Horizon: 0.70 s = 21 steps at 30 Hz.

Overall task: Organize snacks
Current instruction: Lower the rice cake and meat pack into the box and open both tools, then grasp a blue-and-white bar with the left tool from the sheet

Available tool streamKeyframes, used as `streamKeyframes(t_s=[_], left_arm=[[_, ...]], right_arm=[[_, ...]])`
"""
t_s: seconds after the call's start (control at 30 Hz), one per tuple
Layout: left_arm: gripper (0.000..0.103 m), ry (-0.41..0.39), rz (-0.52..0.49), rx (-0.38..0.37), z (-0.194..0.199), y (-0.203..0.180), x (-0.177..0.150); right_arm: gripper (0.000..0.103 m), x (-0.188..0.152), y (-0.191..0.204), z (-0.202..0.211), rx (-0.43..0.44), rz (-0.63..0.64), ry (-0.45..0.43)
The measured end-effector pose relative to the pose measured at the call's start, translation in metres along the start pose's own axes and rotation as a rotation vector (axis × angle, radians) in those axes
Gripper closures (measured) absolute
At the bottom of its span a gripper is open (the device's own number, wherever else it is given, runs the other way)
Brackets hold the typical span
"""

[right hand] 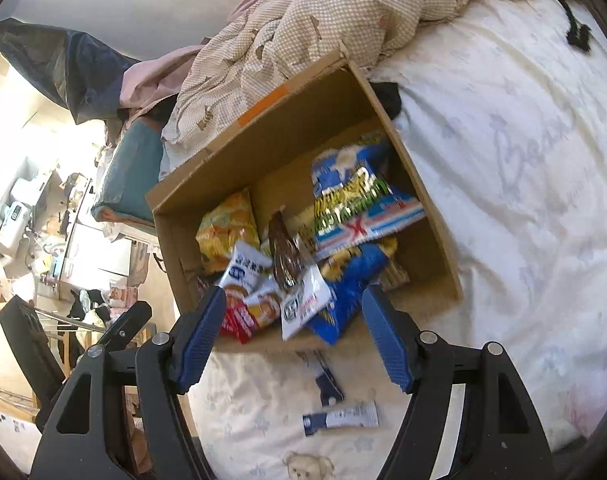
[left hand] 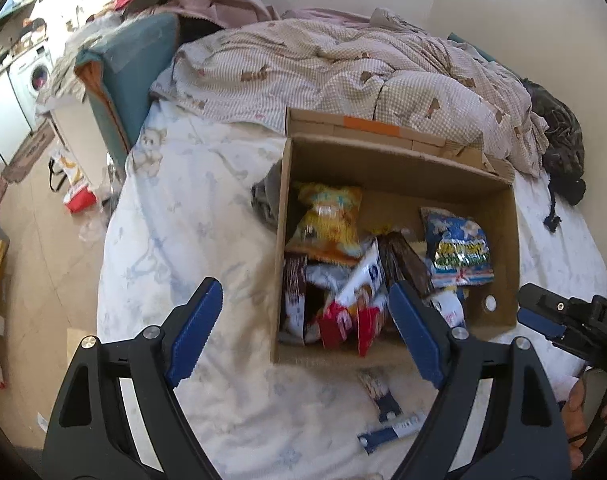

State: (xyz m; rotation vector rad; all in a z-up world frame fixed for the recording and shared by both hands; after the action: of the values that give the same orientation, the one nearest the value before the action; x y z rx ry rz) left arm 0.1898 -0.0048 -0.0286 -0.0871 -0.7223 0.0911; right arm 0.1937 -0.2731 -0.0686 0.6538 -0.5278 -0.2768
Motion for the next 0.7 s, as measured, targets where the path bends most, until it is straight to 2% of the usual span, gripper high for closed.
streamKeyframes(t_s=[0.27,0.47,0.53,0.7], left_arm=[[0.020,0.042,-0.009,-0.020,0.015,-0.003,-0.027],[0.020,0.127,-0.043,-0.047,0.009,-0.014,-0.052],[0.020,0.148,-0.069,-0.083,0.005,-0.023,-0.061],[0.020,0.294,-0.189,-0.163,-0.021,-0.055,-0.090]], right_arm=[[0.029,-0.023,-0.012,0.018,-0.020,-0.022,0.013],[0.029,-0.041,-0.023,0.027,-0.056,-0.053,0.036],[0.029,-0.045,-0.025,0.029,-0.060,-0.061,0.039],[0.029,-0.045,-0.033,0.036,-0.087,-0.073,0.023]])
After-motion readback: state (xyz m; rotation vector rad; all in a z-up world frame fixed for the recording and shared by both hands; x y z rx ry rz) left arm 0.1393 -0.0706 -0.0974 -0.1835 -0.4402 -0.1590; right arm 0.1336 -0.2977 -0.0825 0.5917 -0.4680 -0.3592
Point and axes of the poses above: each gripper's, at about its wrist camera, not at the fingertips, and z roughly against the way its jaws point, y to its left, x to its top, the point moved 1 cm from there along -z, roughly the way its jaws point, and after that the axes turned 7 degrees about -y, right-handed, at the moved point
